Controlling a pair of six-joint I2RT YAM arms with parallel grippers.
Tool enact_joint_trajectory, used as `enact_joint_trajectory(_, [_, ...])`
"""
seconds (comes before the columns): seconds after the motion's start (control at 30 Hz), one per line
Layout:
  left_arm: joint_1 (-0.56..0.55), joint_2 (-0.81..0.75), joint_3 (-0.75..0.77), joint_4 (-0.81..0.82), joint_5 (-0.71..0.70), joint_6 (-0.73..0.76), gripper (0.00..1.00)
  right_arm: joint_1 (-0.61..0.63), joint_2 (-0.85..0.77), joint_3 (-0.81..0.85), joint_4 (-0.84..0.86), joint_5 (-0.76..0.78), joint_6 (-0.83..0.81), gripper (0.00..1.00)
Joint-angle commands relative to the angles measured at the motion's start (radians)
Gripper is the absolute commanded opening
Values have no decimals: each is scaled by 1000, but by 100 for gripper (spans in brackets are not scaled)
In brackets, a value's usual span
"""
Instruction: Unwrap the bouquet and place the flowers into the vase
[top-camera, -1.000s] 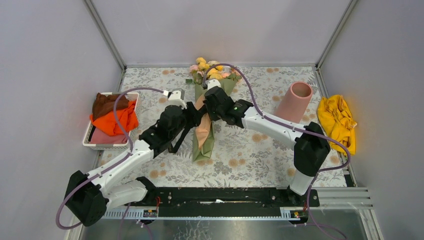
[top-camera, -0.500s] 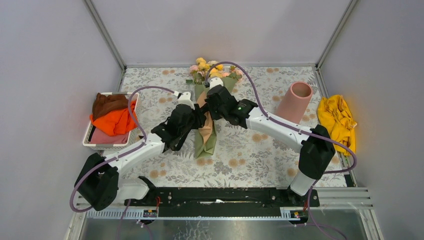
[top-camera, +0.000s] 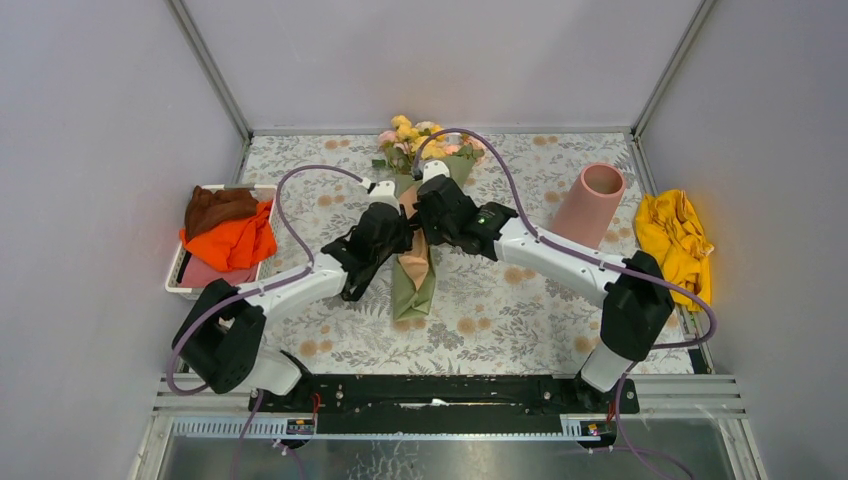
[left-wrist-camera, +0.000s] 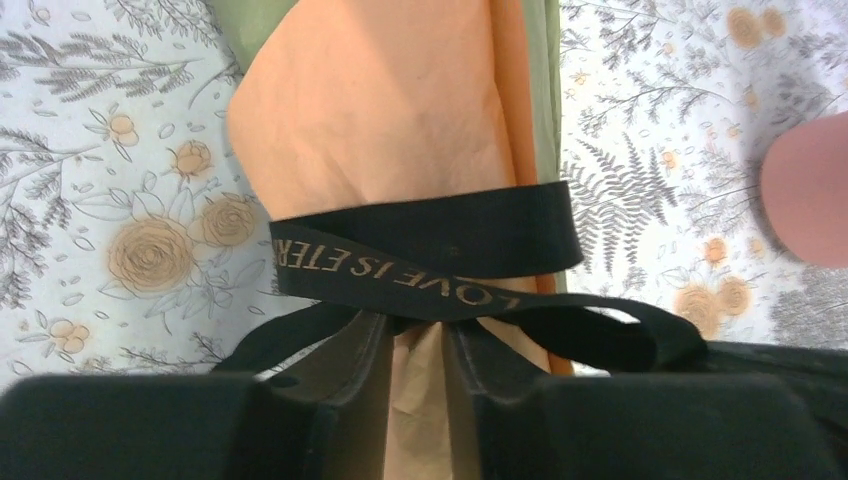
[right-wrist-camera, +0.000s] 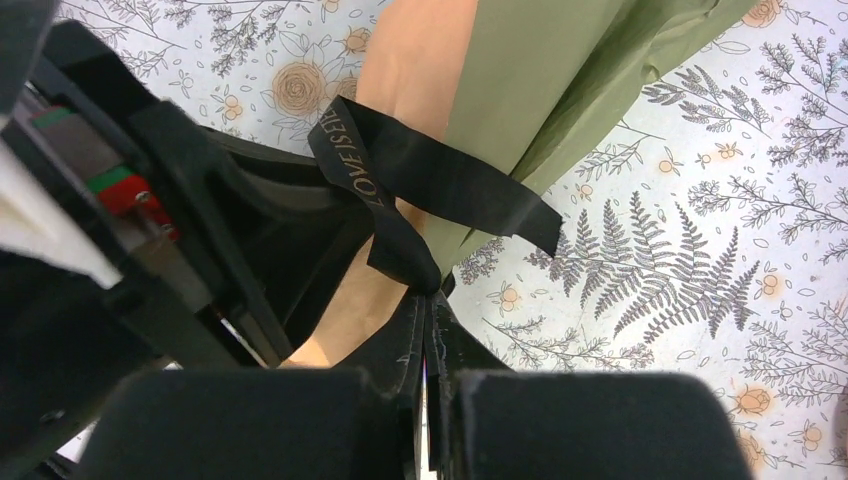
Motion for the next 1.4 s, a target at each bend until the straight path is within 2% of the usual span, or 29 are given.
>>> enact_joint_trajectory(0.0, [-7,41,48,66,-60,29,20,5,-75,-10,36,-5,20,0])
enact_joint_trajectory(0.1, [-7,59,72,33,-106,30,6,5,-91,-32,33,34,25,0])
enact_joint_trajectory(0.2, [-7,58,76,-1,-146,32,3,4,-102,-47,12,80,28,0])
enact_joint_trajectory(0.8, [-5,-29,47,-218,-350,-52,3,-85,-165,-181,-97,209,130,0])
enact_joint_trajectory(1.0, [5,-48,103,-419,-465,-175,4,-119,-162,-226,-161,249,173,0])
enact_joint_trajectory(1.17, [7,-68,93,-482,-444,-242,5,-132,-158,-239,-197,275,205,1])
enact_joint_trajectory(1.2, [7,-72,83,-478,-429,-245,5,-134,-155,-234,-203,278,204,6])
enact_joint_trajectory(1.3, [7,-84,48,-446,-380,-243,5,-134,-173,-227,-194,269,197,37])
enact_joint_trajectory(1.37, [7,-91,24,-419,-352,-240,5,-134,-196,-223,-168,245,181,48])
